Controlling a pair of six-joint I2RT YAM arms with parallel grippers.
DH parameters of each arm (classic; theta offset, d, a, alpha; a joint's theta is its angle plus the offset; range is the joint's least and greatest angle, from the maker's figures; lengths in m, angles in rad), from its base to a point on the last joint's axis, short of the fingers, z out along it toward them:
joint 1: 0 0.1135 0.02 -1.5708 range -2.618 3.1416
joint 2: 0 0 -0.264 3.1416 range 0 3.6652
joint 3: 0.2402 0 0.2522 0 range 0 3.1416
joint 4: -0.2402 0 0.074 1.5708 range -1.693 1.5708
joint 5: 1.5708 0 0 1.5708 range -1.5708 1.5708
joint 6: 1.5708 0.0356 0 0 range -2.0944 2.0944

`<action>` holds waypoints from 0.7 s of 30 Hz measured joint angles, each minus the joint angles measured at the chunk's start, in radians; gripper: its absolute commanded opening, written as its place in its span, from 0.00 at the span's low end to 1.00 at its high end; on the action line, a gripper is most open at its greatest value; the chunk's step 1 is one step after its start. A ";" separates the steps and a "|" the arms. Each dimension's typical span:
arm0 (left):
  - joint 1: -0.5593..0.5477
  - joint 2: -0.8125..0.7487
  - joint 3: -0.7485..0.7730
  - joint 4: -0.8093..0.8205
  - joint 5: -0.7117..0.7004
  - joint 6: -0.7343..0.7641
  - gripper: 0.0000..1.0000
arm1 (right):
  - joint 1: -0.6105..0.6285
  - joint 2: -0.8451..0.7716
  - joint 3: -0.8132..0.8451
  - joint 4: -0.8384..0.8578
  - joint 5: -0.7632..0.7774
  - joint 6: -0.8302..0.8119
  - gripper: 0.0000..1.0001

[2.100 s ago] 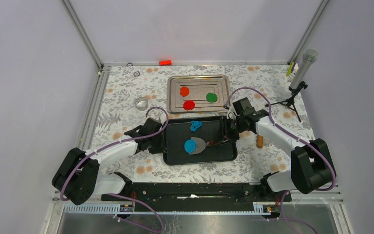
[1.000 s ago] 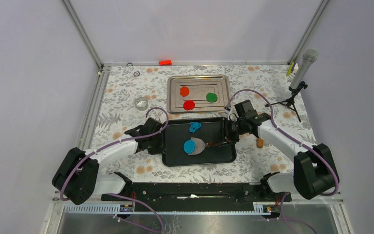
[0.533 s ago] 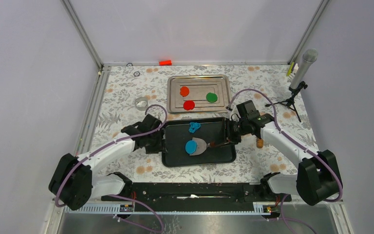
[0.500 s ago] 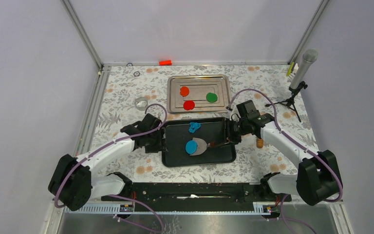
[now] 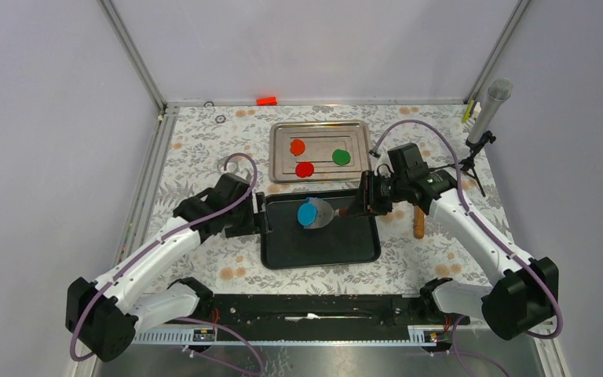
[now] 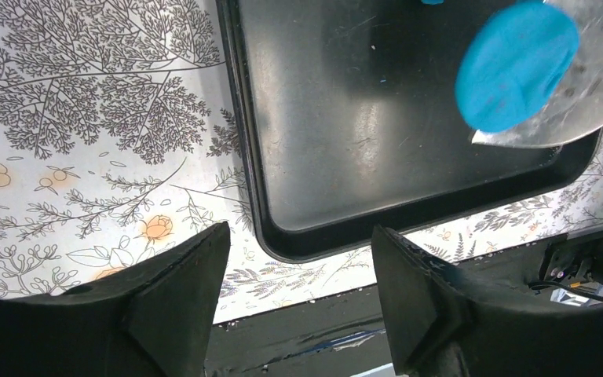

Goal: Roll out the dumpling wrappers from the dough
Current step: Place the dumpling wrapper on the plate.

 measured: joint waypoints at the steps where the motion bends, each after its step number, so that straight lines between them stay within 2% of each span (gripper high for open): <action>1: 0.000 -0.006 0.009 -0.006 0.000 0.001 0.73 | 0.000 0.000 0.020 -0.005 0.008 0.000 0.00; 9: 0.002 -0.039 0.040 -0.074 -0.004 0.011 0.75 | 0.000 0.052 0.180 -0.014 0.056 0.004 0.00; 21: 0.019 -0.084 0.044 -0.121 -0.036 0.010 0.75 | -0.036 0.293 0.390 0.035 0.071 0.006 0.00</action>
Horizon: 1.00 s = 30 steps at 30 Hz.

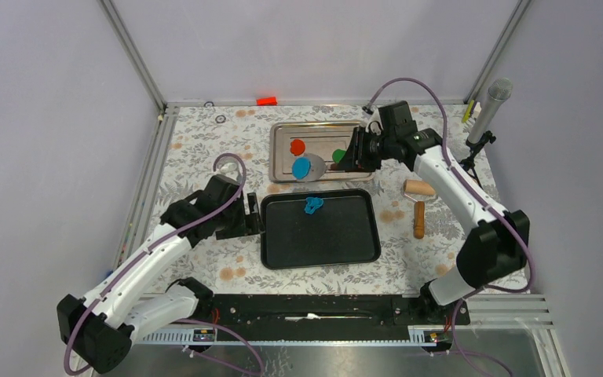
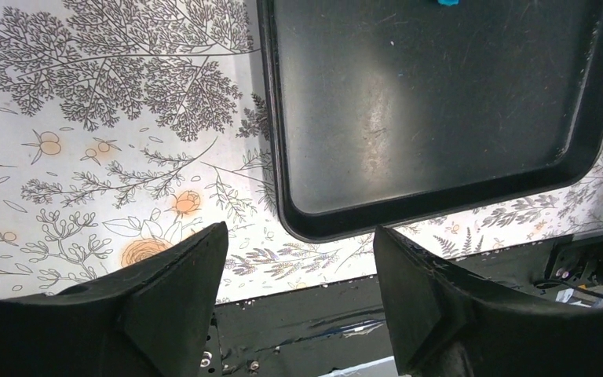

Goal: Roll out the dumpling wrappers from the dough
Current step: Place the dumpling wrapper on the plate.

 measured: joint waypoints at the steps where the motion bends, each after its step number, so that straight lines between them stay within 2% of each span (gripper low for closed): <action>1: 0.004 -0.007 0.000 0.000 -0.001 -0.002 0.75 | -0.011 0.027 0.019 0.004 0.000 0.001 0.00; 9: 0.037 -0.113 0.000 0.000 -0.005 -0.003 0.75 | -0.066 0.253 0.192 0.026 0.027 0.002 0.00; 14: 0.043 -0.127 0.000 0.001 -0.004 -0.003 0.75 | -0.077 0.382 0.327 0.012 0.066 -0.003 0.00; 21: 0.050 -0.080 -0.002 0.008 0.008 0.002 0.75 | -0.079 0.615 0.661 -0.100 0.164 -0.060 0.00; 30: 0.062 0.002 0.029 0.029 0.023 0.036 0.75 | -0.079 0.941 1.186 -0.370 0.239 -0.168 0.00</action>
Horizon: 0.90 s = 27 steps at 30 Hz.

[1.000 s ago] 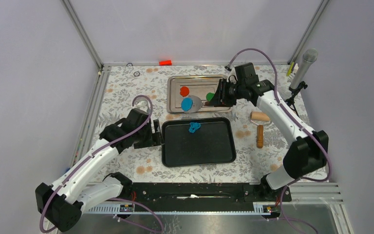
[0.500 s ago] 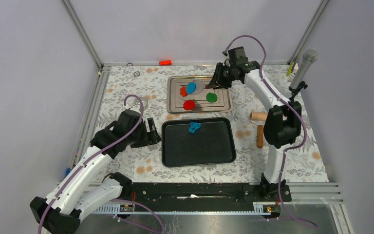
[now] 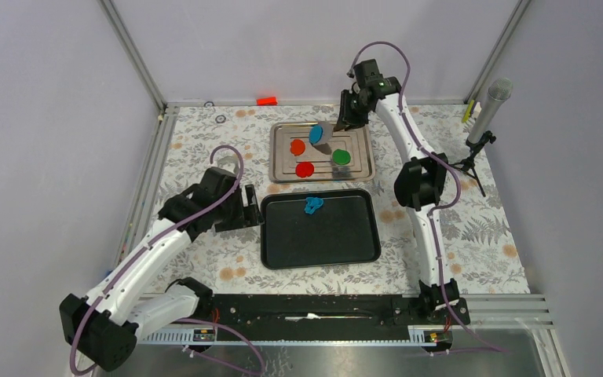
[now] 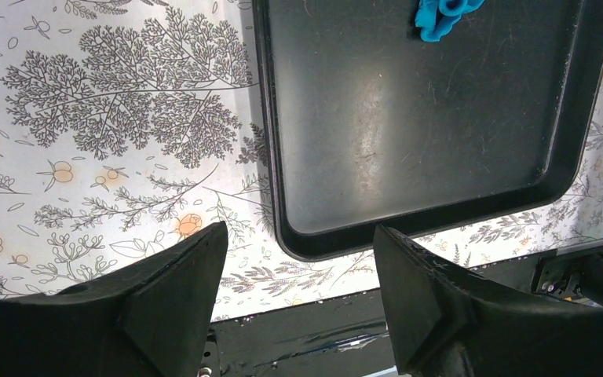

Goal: Roll out the dumpling wrappers from the dough
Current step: Place the dumpling wrapper on the plate.

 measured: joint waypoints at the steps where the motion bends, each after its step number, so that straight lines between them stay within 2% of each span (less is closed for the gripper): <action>1: 0.002 0.012 0.006 0.004 0.001 0.003 0.75 | 0.000 0.030 0.036 -0.024 0.004 -0.010 0.00; 14: 0.011 0.042 0.013 0.014 0.019 0.014 0.75 | 0.010 0.029 0.018 -0.048 0.052 -0.058 0.00; 27: 0.016 0.006 -0.009 0.021 0.045 0.014 0.75 | 0.119 -0.028 -0.038 -0.066 0.241 -0.140 0.00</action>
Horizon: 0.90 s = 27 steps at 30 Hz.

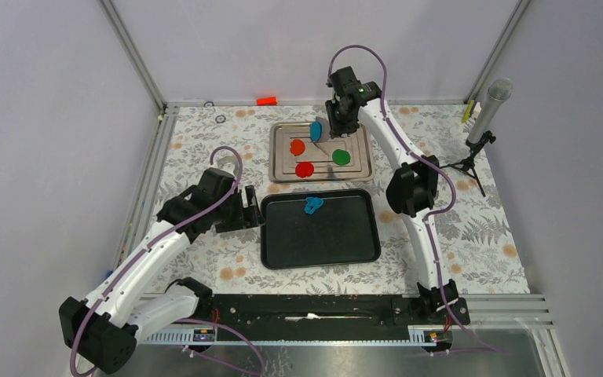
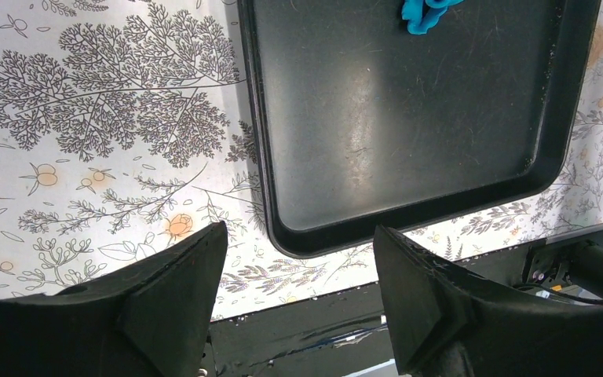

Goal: Roll out the dumpling wrappers from the dough
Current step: Place the dumpling wrapper on the plate.

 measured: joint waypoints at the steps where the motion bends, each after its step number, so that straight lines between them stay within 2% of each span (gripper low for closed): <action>1: 0.000 -0.003 0.000 0.000 0.000 0.000 0.75 | 0.005 0.000 -0.003 -0.002 0.002 -0.004 0.00; 14: 0.000 -0.027 -0.023 0.003 0.005 -0.004 0.75 | 0.008 -0.048 -0.048 -0.026 -0.003 -0.016 0.00; 19: 0.000 -0.030 -0.025 0.003 0.004 -0.006 0.75 | 0.008 -0.112 -0.113 -0.026 -0.011 -0.014 0.00; 24: 0.000 -0.037 -0.030 0.003 0.004 -0.008 0.75 | 0.008 -0.237 -0.306 0.051 -0.019 -0.010 0.00; 27: 0.000 -0.036 -0.031 0.003 0.004 -0.008 0.75 | 0.008 -0.252 -0.333 0.066 -0.014 -0.008 0.00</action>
